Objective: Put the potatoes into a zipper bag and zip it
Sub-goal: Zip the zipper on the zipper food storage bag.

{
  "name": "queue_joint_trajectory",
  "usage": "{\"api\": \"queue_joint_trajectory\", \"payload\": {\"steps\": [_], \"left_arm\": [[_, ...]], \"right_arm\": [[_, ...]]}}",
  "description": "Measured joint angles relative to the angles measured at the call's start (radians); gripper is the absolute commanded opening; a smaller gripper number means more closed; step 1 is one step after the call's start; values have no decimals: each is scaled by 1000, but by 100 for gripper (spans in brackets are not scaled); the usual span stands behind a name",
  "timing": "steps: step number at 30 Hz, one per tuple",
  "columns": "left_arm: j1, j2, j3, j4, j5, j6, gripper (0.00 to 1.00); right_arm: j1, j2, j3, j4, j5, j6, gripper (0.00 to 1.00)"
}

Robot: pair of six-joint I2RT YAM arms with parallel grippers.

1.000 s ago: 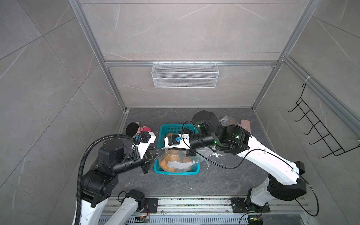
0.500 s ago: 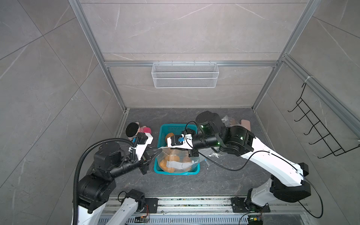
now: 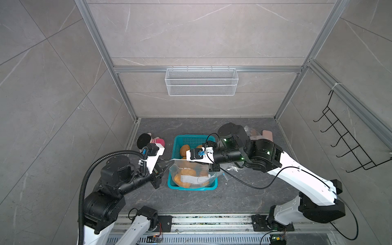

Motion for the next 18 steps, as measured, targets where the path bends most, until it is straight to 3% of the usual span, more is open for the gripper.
{"api": "queue_joint_trajectory", "payload": {"steps": [18], "left_arm": [[0,14,25,2,-50,-20,0]], "right_arm": [[-13,-127,-126,29,59,13,7]]}}
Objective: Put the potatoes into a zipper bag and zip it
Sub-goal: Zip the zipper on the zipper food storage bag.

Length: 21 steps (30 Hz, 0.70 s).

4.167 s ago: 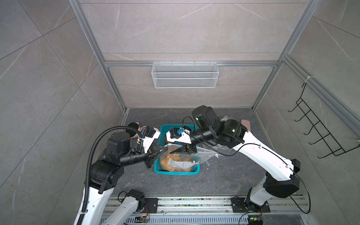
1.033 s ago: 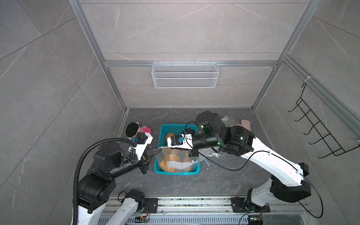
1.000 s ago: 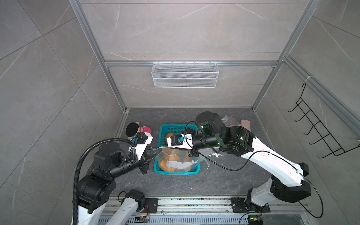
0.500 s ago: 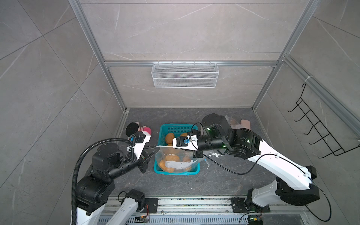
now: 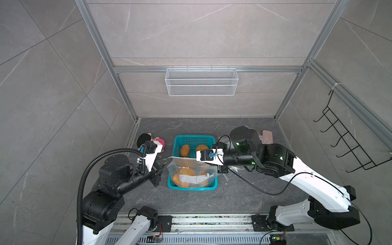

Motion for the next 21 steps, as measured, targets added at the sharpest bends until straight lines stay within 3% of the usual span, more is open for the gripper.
{"api": "queue_joint_trajectory", "payload": {"steps": [21], "left_arm": [[0,2,2,-7,-13,0,0]], "right_arm": [[-14,-110,-73,-26,64,3,7]]}}
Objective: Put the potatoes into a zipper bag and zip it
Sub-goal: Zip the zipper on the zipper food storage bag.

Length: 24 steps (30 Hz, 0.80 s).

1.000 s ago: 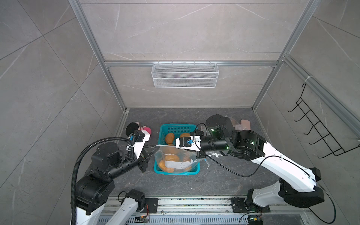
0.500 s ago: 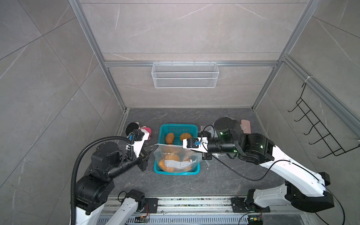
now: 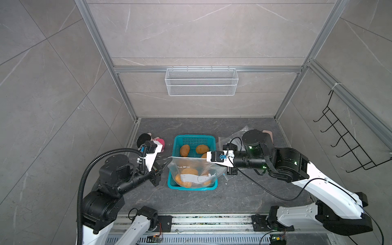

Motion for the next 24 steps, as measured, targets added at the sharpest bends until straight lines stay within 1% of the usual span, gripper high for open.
{"api": "queue_joint_trajectory", "payload": {"steps": [24], "left_arm": [[0,4,14,-1,-41,1,0]], "right_arm": [[-16,-74,-35,-57,63,0,7]]}}
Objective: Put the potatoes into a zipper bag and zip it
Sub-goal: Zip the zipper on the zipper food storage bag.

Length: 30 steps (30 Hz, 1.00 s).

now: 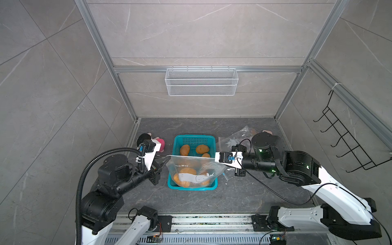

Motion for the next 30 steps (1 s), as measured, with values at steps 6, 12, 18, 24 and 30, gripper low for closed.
{"api": "queue_joint_trajectory", "payload": {"steps": [6,12,18,24,30], "left_arm": [[0,0,0,0,-2,0,0],[0,0,0,0,-2,0,0],[0,0,0,0,-2,0,0],[0,0,0,0,-2,0,0],[0,0,0,-1,-2,0,0]], "right_arm": [[-2,-9,-2,-7,4,0,7],[-2,-18,-4,-13,7,0,7],[-3,-22,-14,-17,14,0,7],[-4,-22,-14,-18,15,0,7],[-3,-29,-25,-19,19,0,7]]}}
